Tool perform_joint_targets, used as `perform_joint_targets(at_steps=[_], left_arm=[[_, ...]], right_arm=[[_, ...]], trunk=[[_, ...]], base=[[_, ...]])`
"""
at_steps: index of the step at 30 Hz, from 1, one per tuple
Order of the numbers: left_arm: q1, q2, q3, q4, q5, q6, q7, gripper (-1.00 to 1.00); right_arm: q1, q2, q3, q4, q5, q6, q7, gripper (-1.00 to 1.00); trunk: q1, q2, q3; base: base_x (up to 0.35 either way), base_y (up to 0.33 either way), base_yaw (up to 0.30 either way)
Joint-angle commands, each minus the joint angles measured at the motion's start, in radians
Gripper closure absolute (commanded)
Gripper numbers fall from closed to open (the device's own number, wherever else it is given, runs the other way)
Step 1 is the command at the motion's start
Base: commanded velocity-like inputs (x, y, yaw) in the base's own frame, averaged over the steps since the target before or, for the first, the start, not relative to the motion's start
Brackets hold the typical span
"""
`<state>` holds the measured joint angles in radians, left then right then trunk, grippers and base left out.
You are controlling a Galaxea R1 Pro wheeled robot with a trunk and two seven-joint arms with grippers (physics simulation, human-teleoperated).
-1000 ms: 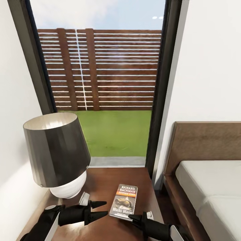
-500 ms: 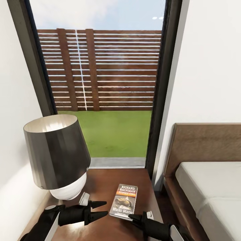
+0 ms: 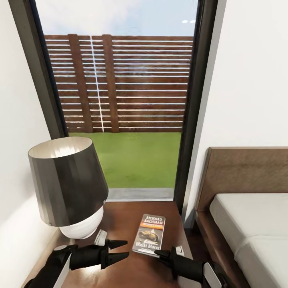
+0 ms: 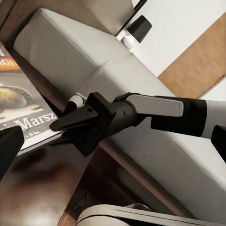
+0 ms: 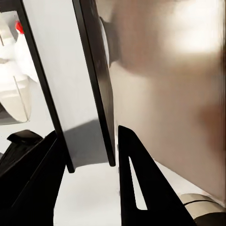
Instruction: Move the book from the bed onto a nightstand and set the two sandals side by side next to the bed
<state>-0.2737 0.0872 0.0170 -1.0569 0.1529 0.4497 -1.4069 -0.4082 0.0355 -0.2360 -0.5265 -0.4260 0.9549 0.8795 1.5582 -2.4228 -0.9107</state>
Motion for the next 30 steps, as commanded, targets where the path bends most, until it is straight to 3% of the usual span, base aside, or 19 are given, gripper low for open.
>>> perform_joint_targets(at_steps=[1, 9, 25, 30], left_arm=[[-0.001, 0.0, 0.0, 0.0, 0.002, 0.011, -0.003, -1.0], [-0.001, 0.0, 0.0, 0.0, 0.002, 0.011, -0.003, -1.0], [-0.001, 0.0, 0.0, 0.0, 0.002, 0.011, 0.001, -1.0], [-0.001, 0.0, 0.0, 0.0, 0.002, 0.011, 0.035, -1.0]], right_arm=[[-0.001, 0.001, -0.006, -0.001, 0.005, 0.004, -0.008, 1.0], [0.0, 0.004, -0.006, -0.003, 0.006, 0.005, -0.06, 1.0], [0.0, 0.012, -0.006, -0.003, 0.005, 0.005, -0.065, 1.0], [-0.001, 0.011, -0.006, -0.003, 0.005, 0.005, -0.065, 1.0]], trunk=[[0.0, 0.0, -0.001], [0.0, 0.0, -0.001], [0.0, 0.0, -0.001], [0.0, 0.0, -0.001]], base=[[0.0, 0.0, 0.0], [0.0, 0.0, 0.0], [0.0, 0.0, 0.0], [0.0, 0.0, 0.0]])
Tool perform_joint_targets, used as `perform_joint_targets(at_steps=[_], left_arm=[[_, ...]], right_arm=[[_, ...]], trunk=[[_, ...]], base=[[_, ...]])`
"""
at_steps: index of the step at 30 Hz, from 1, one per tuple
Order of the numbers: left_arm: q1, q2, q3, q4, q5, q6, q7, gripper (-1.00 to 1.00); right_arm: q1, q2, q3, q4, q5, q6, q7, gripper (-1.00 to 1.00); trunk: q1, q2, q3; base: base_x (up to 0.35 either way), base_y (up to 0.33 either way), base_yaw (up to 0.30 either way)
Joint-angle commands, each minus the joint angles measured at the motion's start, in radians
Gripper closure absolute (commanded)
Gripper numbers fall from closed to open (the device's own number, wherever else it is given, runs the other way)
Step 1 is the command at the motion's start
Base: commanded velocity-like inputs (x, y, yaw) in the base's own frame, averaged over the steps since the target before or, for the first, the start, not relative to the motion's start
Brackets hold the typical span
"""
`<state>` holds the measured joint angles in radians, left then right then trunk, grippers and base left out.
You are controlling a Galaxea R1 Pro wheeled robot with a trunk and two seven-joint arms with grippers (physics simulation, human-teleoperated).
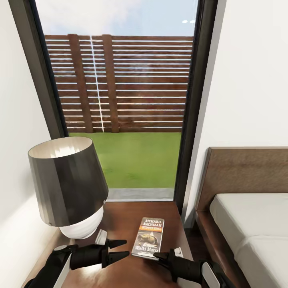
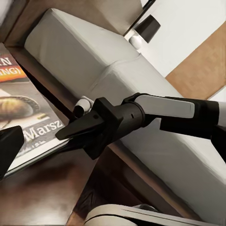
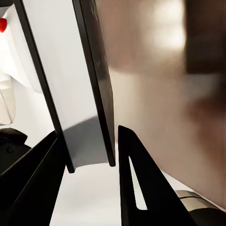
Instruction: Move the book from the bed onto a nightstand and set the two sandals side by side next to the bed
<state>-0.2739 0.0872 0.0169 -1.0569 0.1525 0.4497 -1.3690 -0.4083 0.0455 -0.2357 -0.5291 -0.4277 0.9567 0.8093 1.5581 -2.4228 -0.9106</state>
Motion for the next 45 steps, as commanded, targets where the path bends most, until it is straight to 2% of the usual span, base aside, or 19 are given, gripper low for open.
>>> perform_joint_targets(at_steps=[1, 8, 12, 16, 32, 36, 45], left_arm=[[0.0, 0.0, 0.0, 0.0, 0.002, 0.011, 0.001, -1.0], [0.0, 0.0, 0.0, 0.0, 0.002, 0.011, 0.008, -1.0], [0.001, -0.001, 0.0, 0.0, 0.002, 0.011, 0.008, -1.0], [0.001, 0.0, 0.0, 0.0, 0.002, 0.011, 0.008, -1.0], [0.001, -0.001, 0.0, 0.0, 0.002, 0.011, 0.008, -1.0], [0.001, -0.001, -0.001, 0.0, 0.002, 0.011, 0.008, -1.0], [0.001, -0.001, 0.0, 0.0, 0.002, 0.011, 0.008, -1.0]], right_arm=[[0.0, 0.001, -0.007, 0.0, 0.007, 0.004, 0.005, 1.0], [-0.001, 0.002, -0.006, -0.002, 0.01, 0.004, 0.001, 1.0], [0.0, 0.001, -0.006, -0.016, 0.022, 0.004, -0.093, 1.0], [0.0, 0.001, -0.007, -0.019, 0.024, 0.004, -0.135, 1.0], [-0.001, 0.001, -0.007, -0.02, 0.024, 0.004, -0.144, 1.0], [-0.001, 0.001, -0.007, -0.02, 0.023, 0.004, -0.144, 1.0], [0.0, 0.001, -0.007, -0.02, 0.023, 0.004, -0.144, 1.0]], trunk=[[0.0, 0.0, -0.001], [0.0, 0.0, -0.001], [0.0, 0.0, -0.001], [0.0, 0.0, -0.001], [0.0, 0.0, -0.001], [0.015, -0.028, -0.014], [0.015, -0.028, -0.014]], base=[[0.0, 0.0, 0.0], [0.0, 0.0, 0.0], [0.0, 0.0, 0.0], [0.0, 0.0, 0.0], [0.0, 0.0, 0.0], [0.0, 0.0, 0.0], [0.0, 0.0, 0.0]])
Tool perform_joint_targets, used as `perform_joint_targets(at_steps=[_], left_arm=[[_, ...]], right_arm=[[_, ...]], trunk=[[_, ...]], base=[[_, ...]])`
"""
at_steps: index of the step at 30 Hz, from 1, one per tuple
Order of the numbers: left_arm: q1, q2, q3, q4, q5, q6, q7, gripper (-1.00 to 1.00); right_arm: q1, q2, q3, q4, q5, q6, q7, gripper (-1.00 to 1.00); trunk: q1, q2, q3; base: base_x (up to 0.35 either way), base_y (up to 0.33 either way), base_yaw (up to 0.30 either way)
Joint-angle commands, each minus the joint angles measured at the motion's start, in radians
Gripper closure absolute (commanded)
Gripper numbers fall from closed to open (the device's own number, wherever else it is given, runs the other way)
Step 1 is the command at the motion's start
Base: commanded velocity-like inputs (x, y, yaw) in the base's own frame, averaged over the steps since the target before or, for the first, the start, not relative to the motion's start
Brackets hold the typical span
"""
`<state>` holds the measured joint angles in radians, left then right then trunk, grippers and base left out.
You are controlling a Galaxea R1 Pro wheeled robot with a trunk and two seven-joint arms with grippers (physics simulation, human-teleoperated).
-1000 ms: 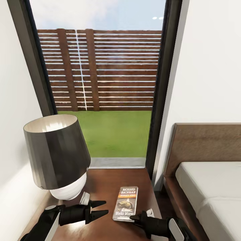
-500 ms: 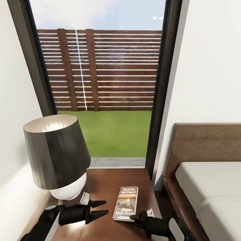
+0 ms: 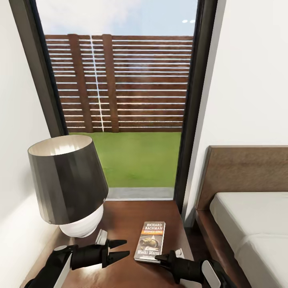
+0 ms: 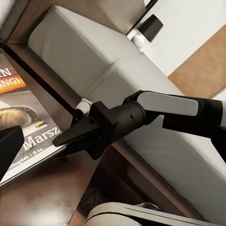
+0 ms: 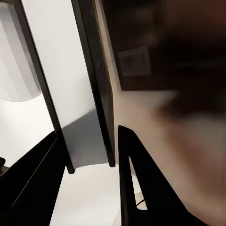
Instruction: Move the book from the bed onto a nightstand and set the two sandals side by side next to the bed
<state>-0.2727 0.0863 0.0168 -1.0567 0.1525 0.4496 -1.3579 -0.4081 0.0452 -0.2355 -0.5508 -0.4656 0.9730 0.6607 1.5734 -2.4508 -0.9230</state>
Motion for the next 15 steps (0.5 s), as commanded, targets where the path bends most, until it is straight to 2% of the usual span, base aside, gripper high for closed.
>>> perform_joint_targets(at_steps=[1, 10, 11, 15], left_arm=[[-0.001, 0.0, 0.0, 0.0, 0.002, 0.011, -0.003, -1.0], [-0.001, 0.0, 0.0, 0.0, 0.002, 0.011, -0.003, -1.0], [-0.001, 0.0, 0.0, 0.0, 0.002, 0.011, -0.003, -1.0], [-0.001, 0.0, 0.0, 0.0, 0.002, 0.011, -0.003, -1.0]], right_arm=[[0.0, 0.001, -0.007, 0.002, 0.061, -0.013, 0.005, 1.0], [-0.001, 0.001, -0.007, 0.002, 0.061, -0.013, 0.005, 1.0], [-0.001, 0.001, -0.008, 0.002, 0.061, -0.013, 0.005, -1.0], [0.0, 0.001, -0.008, 0.002, 0.061, -0.013, 0.005, -1.0]], trunk=[[0.0, 0.0, -0.001], [0.0, 0.0, -0.001], [0.0, 0.0, -0.001], [0.0, 0.0, -0.001]], base=[[0.0, 0.0, 0.0], [0.0, 0.0, 0.0], [0.0, 0.0, 0.0], [0.0, 0.0, 0.0]])
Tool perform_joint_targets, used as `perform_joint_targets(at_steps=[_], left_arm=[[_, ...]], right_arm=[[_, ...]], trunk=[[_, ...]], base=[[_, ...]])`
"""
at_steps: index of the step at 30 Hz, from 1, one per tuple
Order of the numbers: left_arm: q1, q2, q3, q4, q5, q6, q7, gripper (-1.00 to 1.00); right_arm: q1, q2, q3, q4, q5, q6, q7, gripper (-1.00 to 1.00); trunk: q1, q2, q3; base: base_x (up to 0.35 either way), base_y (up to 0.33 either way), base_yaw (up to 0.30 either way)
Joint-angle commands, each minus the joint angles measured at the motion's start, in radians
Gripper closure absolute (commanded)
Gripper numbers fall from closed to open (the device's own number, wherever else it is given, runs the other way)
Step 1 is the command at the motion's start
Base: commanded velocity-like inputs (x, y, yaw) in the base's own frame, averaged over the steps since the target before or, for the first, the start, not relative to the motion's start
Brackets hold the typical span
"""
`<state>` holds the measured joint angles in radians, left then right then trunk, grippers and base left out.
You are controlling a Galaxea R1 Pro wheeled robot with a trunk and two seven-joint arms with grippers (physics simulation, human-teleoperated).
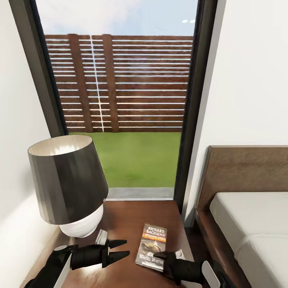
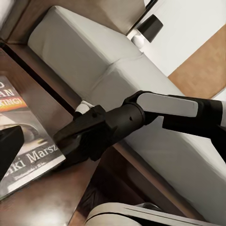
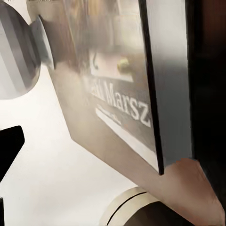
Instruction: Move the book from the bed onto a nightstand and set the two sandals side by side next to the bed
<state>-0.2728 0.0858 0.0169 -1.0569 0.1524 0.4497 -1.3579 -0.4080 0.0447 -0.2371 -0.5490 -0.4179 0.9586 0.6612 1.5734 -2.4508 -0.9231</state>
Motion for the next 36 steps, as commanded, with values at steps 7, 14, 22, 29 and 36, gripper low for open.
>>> perform_joint_targets(at_steps=[7, 14, 22, 29, 36], left_arm=[[0.0, 0.0, 0.0, 0.0, 0.003, 0.011, -0.003, -1.0], [-0.001, 0.0, 0.0, 0.0, 0.003, 0.011, -0.003, -1.0], [0.0, -0.005, 0.0, 0.0, 0.003, 0.011, -0.003, -1.0], [0.0, -0.006, 0.0, 0.0, 0.003, 0.011, -0.001, -1.0], [0.0, -0.006, 0.0, 0.0, 0.003, 0.011, -0.001, -1.0]], right_arm=[[0.0, 0.001, -0.007, 0.0, 0.013, 0.002, 0.005, -1.0], [0.0, 0.001, -0.007, 0.0, 0.013, 0.002, 0.005, -1.0], [0.0, 0.001, -0.007, 0.0, 0.013, 0.002, 0.005, -1.0], [-0.001, -0.001, -0.007, 0.0, 0.01, 0.001, 0.005, -1.0], [0.0, -0.002, -0.01, -0.001, -0.003, 0.0, 0.012, -1.0]], trunk=[[0.0, 0.0, -0.001], [0.0, 0.0, -0.001], [0.0, 0.0, -0.001], [0.0, 0.0, -0.001], [0.0, 0.0, -0.001]], base=[[0.0, 0.0, 0.0], [0.0, 0.0, 0.0], [-0.232, 0.0, 0.0], [-0.194, 0.0, 0.0], [-0.017, 0.0, 0.0]])
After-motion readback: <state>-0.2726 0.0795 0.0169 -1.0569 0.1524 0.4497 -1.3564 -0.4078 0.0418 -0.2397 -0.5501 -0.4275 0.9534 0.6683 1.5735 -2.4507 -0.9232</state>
